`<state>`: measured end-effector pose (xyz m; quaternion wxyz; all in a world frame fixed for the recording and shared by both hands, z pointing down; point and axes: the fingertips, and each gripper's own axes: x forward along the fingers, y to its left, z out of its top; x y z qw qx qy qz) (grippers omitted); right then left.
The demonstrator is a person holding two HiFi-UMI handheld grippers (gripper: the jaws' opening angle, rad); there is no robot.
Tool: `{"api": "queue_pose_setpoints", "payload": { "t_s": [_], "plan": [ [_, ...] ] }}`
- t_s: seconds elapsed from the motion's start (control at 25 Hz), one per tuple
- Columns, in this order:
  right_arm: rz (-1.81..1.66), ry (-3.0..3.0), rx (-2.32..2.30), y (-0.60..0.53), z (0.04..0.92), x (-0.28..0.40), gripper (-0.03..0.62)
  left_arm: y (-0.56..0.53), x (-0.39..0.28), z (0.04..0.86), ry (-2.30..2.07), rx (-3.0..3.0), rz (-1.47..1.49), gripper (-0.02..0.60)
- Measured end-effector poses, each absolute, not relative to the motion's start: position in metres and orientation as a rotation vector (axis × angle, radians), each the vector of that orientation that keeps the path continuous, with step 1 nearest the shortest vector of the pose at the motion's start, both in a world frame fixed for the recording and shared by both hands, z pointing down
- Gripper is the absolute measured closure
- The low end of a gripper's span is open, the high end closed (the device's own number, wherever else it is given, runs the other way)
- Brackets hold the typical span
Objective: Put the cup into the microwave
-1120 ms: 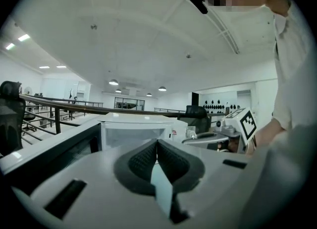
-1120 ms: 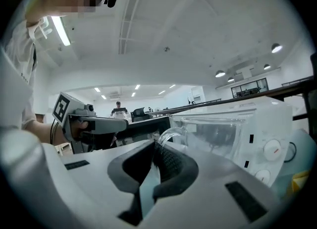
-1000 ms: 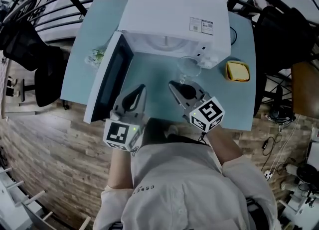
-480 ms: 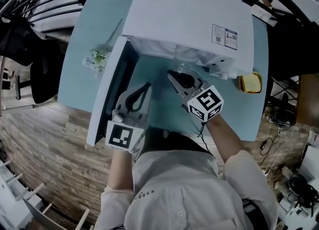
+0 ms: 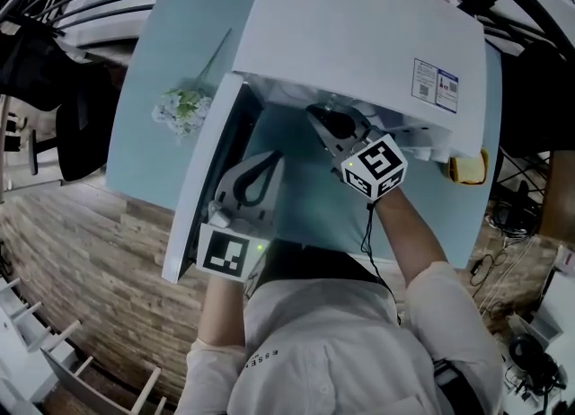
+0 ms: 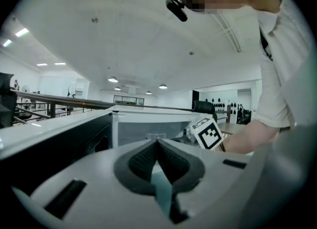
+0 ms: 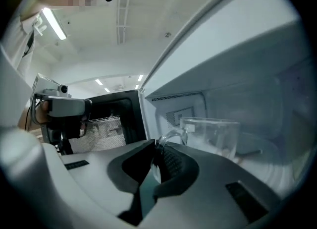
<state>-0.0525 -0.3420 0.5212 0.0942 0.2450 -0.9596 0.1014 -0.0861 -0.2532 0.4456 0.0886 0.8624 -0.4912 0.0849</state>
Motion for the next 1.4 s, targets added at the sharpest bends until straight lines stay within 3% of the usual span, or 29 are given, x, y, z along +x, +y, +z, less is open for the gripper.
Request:
{"api": "queue_pose_setpoints", "payload": {
  "t_s": [1.04,1.2,1.4],
  "plan": [
    [0.175,-2.671,0.857,-0.388,0.555,-0.055,0.574,-0.267,-0.078,0.458,-1.385,2.596,0.252,0.578],
    [0.184,-2.617,0.835,-0.385,0.562,-0.054,0.505,-0.266,-0.078,0.46,-1.371,2.594,0.242,0.578],
    [0.272,-2.583,0.902,-0.387,0.567,-0.042,0.505,-0.265,-0.077,0.462,-1.358,2.597,0.233,0.578]
  ]
}}
